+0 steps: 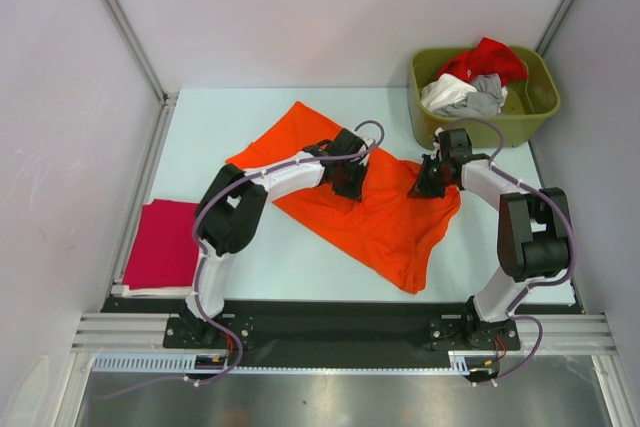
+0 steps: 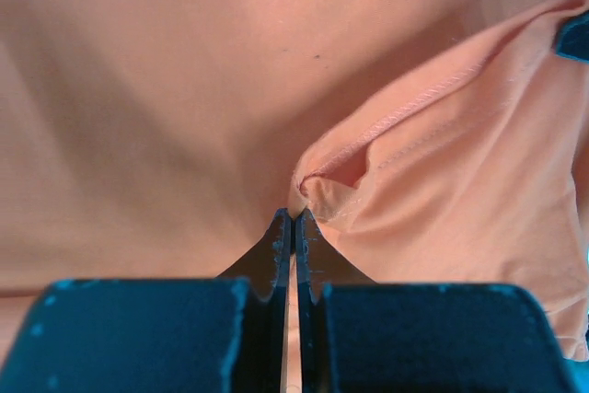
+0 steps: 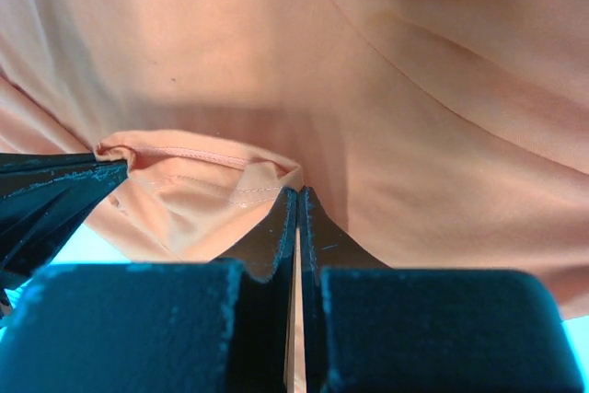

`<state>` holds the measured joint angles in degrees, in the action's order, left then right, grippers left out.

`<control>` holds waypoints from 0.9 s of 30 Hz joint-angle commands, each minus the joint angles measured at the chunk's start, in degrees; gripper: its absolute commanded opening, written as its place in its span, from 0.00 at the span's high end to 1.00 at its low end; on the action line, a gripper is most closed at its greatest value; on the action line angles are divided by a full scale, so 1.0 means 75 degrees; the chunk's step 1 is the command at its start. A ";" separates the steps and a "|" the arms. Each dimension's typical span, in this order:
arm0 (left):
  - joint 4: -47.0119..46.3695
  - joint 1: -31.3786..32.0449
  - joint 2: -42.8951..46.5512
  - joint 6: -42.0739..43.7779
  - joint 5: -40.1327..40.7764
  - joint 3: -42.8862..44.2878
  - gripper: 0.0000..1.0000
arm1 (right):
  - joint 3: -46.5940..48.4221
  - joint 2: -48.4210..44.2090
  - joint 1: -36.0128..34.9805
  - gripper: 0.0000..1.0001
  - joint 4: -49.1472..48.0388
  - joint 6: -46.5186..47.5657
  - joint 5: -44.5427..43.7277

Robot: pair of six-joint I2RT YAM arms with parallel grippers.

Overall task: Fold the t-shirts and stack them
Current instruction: Fold the tshirt

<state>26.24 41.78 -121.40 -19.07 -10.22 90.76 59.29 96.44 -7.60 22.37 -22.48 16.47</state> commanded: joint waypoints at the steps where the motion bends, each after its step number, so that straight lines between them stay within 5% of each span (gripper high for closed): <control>1: -0.0100 -0.0121 0.0355 -0.0106 0.0132 0.0074 0.99 | 0.0275 -0.0332 -0.0030 1.00 0.0158 -0.0073 -0.0274; 27: 0.0064 -0.0367 -0.0383 0.0070 -0.0794 0.0918 0.95 | 0.0052 -0.0578 0.0216 1.00 0.0720 -0.0260 -0.0836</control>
<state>26.30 39.70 -123.61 -19.38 -15.44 95.31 58.72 93.38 -6.48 27.31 -23.97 12.16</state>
